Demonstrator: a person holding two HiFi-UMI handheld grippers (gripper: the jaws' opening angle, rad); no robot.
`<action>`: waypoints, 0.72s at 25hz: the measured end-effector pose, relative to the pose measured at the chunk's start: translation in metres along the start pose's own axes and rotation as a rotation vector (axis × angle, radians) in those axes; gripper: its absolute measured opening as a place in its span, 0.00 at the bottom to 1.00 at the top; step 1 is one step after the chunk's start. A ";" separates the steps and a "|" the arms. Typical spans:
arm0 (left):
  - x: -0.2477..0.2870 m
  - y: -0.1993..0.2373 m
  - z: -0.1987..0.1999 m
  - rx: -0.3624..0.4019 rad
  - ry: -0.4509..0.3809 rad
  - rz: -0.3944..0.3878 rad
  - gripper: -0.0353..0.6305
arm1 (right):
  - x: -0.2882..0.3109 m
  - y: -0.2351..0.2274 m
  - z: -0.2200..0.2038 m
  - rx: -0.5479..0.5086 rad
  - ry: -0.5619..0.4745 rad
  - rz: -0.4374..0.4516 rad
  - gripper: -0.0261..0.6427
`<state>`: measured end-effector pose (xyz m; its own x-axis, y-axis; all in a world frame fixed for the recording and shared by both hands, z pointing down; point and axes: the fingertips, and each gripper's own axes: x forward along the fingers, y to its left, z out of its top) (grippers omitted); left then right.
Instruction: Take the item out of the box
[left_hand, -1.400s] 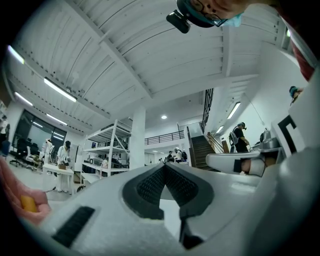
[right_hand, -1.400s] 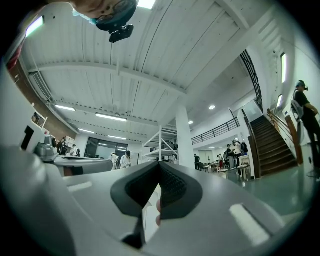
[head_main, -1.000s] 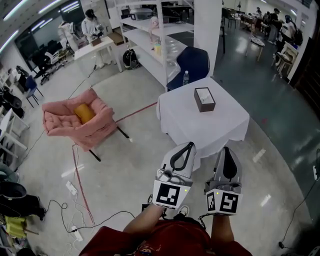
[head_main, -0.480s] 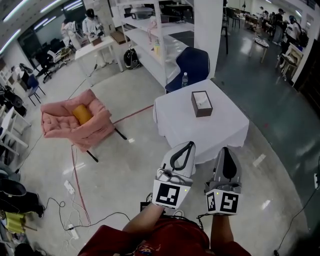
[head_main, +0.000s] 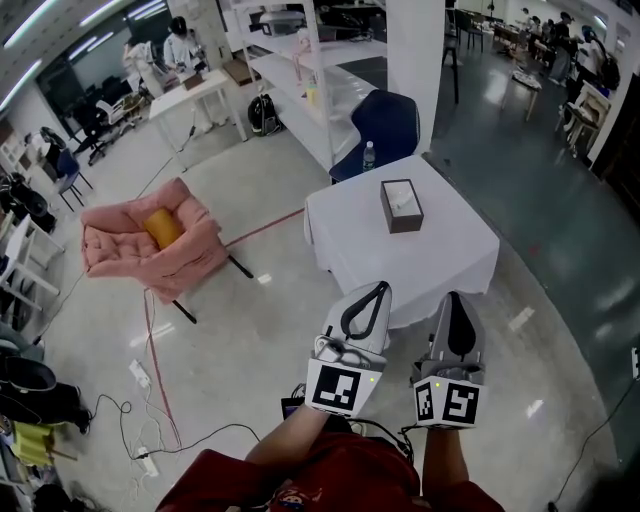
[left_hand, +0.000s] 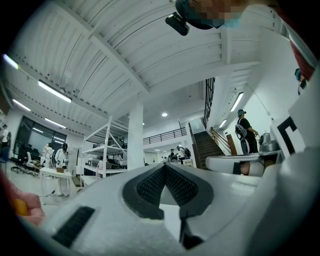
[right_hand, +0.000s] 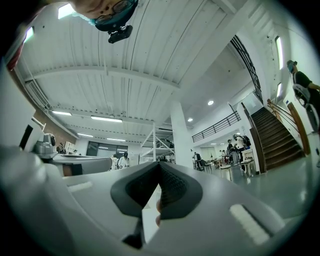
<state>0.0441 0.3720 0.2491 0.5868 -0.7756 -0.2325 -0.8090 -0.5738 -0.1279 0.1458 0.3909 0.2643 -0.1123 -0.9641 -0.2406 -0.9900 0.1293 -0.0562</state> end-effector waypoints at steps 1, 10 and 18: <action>0.002 0.000 -0.002 -0.001 0.000 -0.002 0.06 | 0.002 -0.001 -0.001 -0.002 0.000 -0.001 0.04; 0.029 0.015 -0.010 -0.014 -0.029 -0.017 0.06 | 0.030 -0.006 -0.011 -0.023 0.002 -0.001 0.04; 0.061 0.049 -0.021 -0.015 -0.032 -0.016 0.06 | 0.080 -0.005 -0.024 -0.025 0.004 -0.003 0.04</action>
<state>0.0413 0.2911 0.2491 0.5982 -0.7576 -0.2611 -0.7986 -0.5903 -0.1171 0.1401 0.3075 0.2684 -0.1091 -0.9654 -0.2369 -0.9922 0.1202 -0.0329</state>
